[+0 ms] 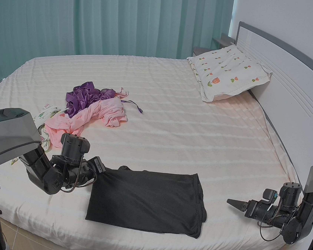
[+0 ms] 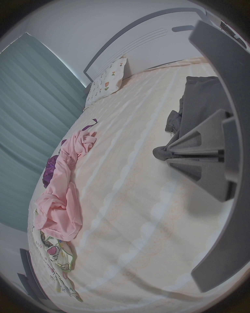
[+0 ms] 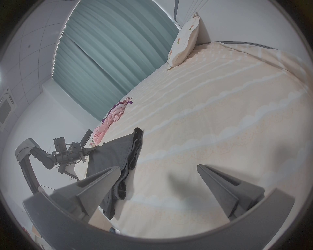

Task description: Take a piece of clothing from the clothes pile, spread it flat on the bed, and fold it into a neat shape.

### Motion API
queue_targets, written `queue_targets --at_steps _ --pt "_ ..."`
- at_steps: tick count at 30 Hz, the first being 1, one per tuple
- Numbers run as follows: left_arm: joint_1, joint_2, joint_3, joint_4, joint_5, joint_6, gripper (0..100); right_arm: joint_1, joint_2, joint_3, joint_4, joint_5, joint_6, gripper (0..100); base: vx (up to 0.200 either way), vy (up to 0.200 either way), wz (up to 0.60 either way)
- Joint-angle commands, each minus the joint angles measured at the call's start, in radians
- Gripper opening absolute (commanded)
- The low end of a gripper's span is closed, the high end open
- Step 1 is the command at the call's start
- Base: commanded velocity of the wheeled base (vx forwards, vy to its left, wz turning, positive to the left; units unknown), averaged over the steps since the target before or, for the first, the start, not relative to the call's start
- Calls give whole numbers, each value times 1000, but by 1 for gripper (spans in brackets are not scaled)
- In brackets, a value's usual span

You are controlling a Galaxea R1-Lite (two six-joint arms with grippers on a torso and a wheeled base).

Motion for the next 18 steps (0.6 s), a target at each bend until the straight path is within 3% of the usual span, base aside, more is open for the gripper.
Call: queue_targets --at_steps 1,14,18 --pt "14 12 -16 0 1 -1 0 8 6 -7 -1 -2 10 100 0 0 0" --pt "73 47 -34 1 -1 -4 0 61 40 -81 -1 -8 102 100 0 0 0" --pt "76 46 -34 1 -4 -30 0 126 58 -167 21 -106 136 100 0 0 0"
